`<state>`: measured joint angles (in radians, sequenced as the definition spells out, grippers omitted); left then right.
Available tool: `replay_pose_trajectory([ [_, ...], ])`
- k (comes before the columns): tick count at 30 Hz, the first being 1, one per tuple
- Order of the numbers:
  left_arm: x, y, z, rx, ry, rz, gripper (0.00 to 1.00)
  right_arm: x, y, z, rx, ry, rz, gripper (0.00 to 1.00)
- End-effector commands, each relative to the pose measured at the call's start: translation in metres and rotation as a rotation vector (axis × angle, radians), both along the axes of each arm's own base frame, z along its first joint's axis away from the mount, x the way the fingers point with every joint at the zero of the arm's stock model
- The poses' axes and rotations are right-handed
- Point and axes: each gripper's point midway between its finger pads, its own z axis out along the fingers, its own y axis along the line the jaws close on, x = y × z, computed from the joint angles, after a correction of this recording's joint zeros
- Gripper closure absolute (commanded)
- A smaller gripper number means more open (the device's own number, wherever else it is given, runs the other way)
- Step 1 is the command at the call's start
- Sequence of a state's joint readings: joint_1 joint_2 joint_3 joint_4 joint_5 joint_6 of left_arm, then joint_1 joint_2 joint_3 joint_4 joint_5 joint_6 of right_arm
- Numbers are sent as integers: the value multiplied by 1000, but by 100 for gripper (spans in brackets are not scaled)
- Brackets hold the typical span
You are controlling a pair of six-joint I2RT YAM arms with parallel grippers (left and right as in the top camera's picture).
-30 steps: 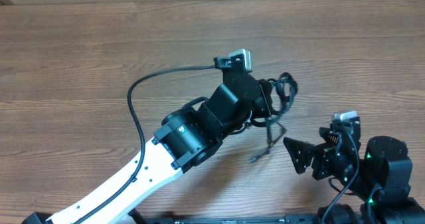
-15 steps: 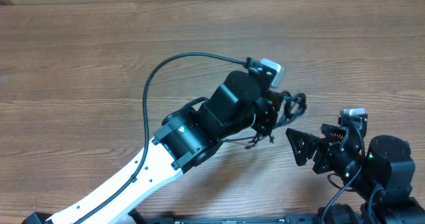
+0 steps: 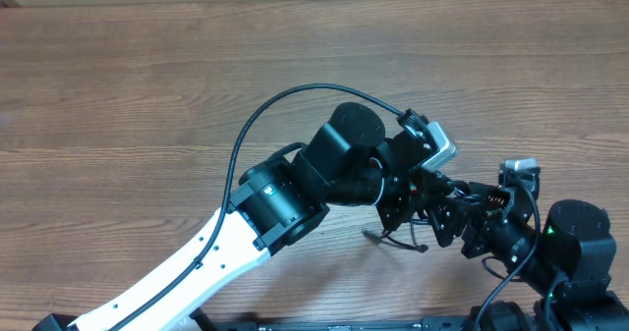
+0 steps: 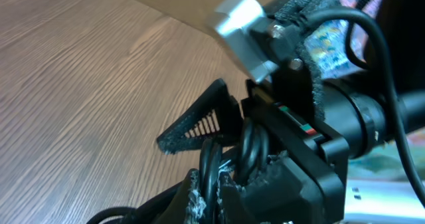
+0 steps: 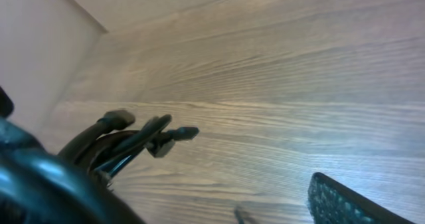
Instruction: Untangle cables
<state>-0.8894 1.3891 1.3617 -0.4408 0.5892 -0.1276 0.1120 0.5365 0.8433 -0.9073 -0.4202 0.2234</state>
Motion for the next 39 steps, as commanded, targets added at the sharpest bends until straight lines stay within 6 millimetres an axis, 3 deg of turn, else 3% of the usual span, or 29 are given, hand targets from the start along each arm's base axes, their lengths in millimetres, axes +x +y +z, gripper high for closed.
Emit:
replay_pose_trajectory([
  [1,-13,-3,9,-33,-39,-85,96,-4,6,14,9,-48,47,44],
  [2,-12,-2,8,-28,-40,-75,96,-4,6,14,9,-51,47,59],
  [5,-4,-1,4,-6,-33,-23,96,-3,6,16,10,-58,46,93],
  [8,11,3,-3,31,4,90,96,-3,6,15,10,-57,46,96],
  [11,23,10,-12,69,62,195,88,-3,6,15,10,-57,46,96],
  [12,24,11,-13,75,67,203,72,-3,6,15,8,-58,43,96],
  [13,23,11,-14,78,68,203,38,-2,4,15,4,-58,36,96],
  [14,23,12,-15,81,71,203,24,-1,3,15,0,-58,29,96],
  [17,25,15,-18,93,94,219,0,-1,3,14,-2,-57,26,96],
  [22,47,40,-33,127,287,373,0,1,-8,6,-42,-31,-36,96],
  [27,76,82,-51,162,496,560,0,0,-6,6,-37,-33,-21,96],
  [29,79,93,-54,159,554,564,0,-5,4,9,-47,-64,64,96],
  [33,75,101,-48,132,584,459,0,-21,31,23,-34,-167,290,96],
  [39,49,98,-41,122,515,234,2,-44,58,49,33,-312,525,96],
])
